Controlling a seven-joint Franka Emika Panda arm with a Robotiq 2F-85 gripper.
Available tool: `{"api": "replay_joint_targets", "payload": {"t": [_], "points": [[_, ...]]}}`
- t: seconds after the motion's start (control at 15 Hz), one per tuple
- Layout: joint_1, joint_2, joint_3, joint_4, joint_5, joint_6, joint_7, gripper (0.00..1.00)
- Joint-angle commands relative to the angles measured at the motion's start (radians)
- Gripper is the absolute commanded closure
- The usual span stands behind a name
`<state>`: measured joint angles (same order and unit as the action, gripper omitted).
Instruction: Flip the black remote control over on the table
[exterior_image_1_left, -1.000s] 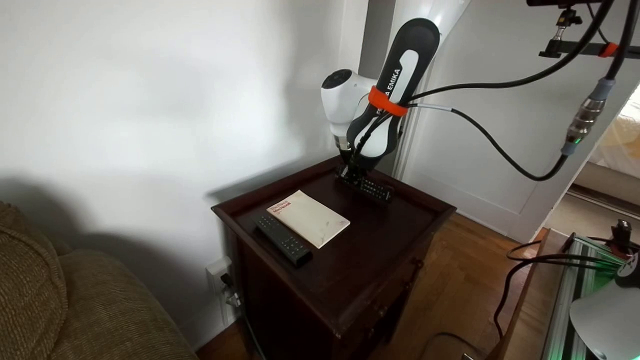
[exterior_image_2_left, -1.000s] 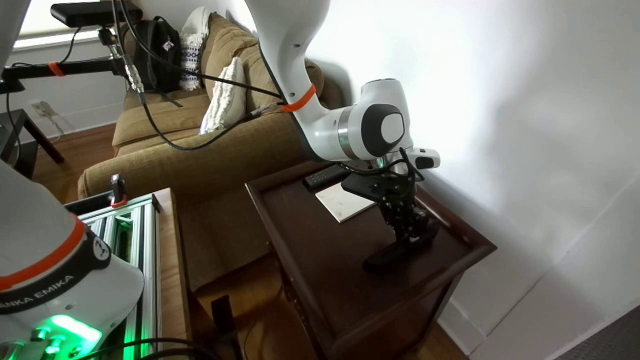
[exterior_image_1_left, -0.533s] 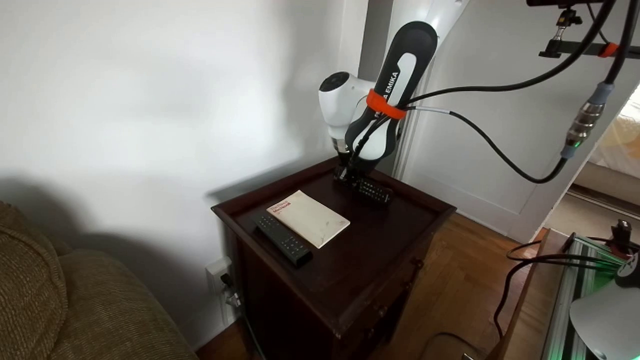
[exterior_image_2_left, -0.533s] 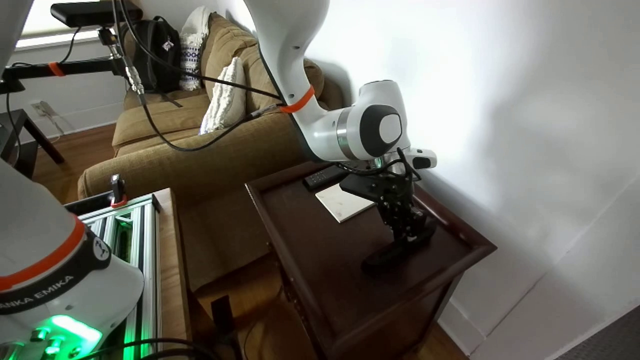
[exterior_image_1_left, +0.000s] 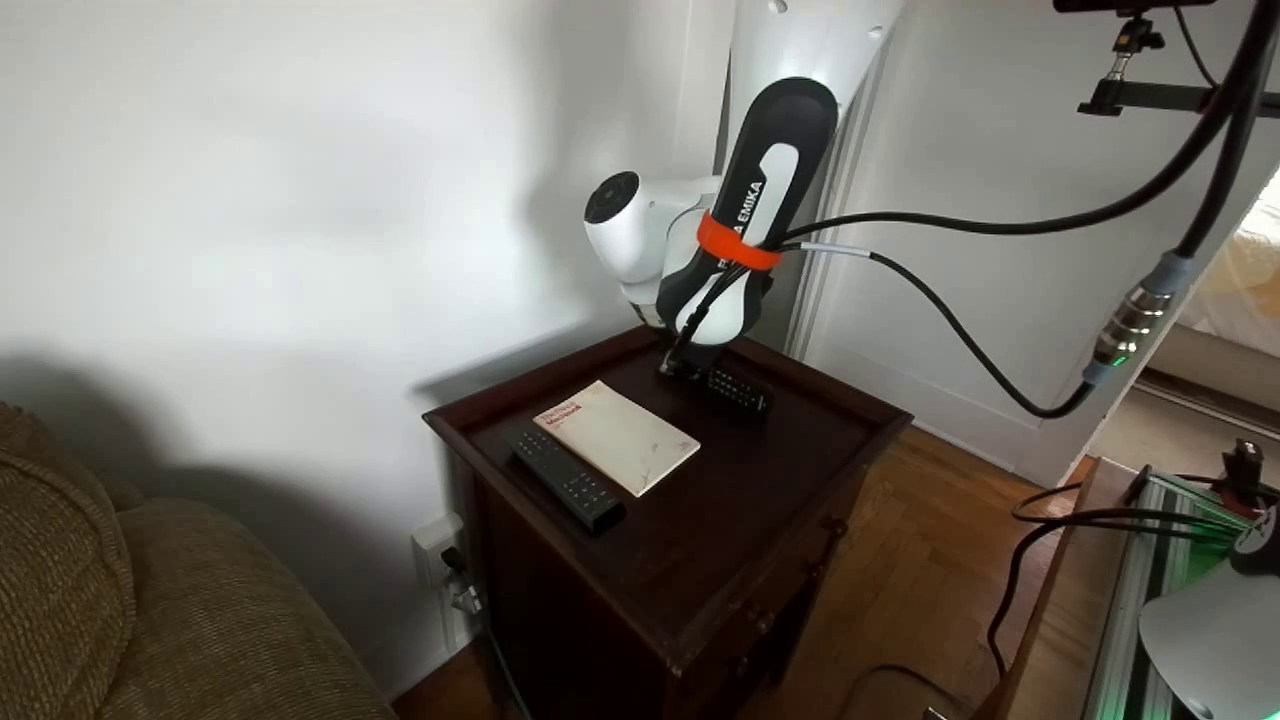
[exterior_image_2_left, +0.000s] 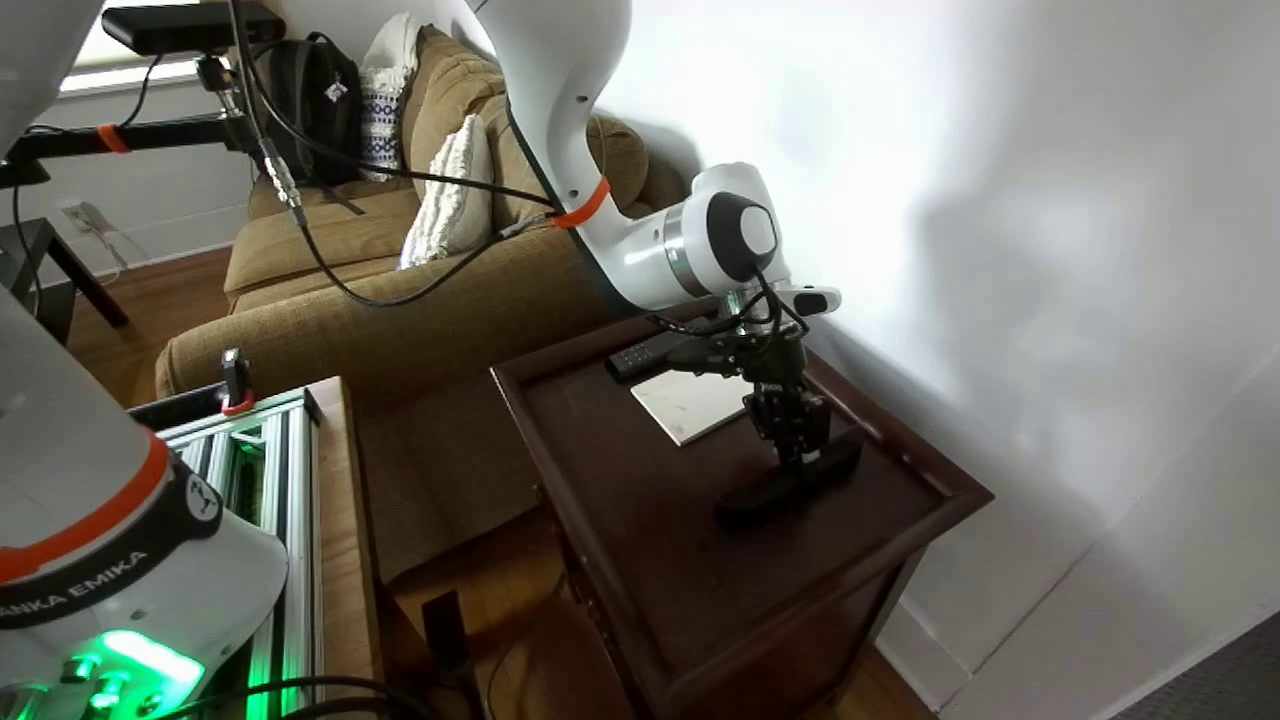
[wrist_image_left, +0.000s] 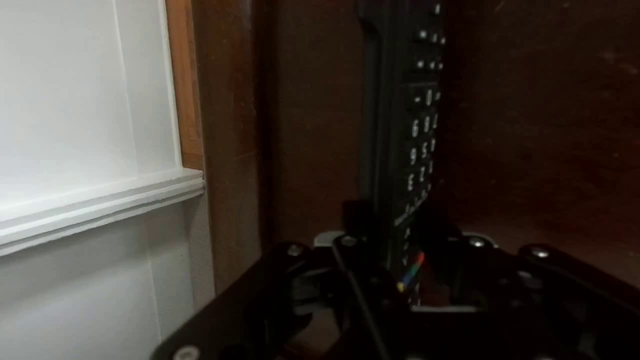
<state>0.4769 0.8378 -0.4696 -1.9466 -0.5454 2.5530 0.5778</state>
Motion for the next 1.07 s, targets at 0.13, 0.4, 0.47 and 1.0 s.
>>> {"api": "replay_joint_targets", "payload": {"t": [0.13, 0.4, 0.47, 1.0], "points": [[0.025, 0.059, 0.011, 0.065, -0.082, -0.072, 0.112, 0.41], [0.024, 0.06, 0.018, 0.071, -0.152, -0.027, 0.169, 0.13], [0.02, 0.056, 0.022, 0.072, -0.174, -0.019, 0.185, 0.05], [-0.022, 0.042, 0.063, 0.072, -0.283, 0.005, 0.262, 0.0]]}}
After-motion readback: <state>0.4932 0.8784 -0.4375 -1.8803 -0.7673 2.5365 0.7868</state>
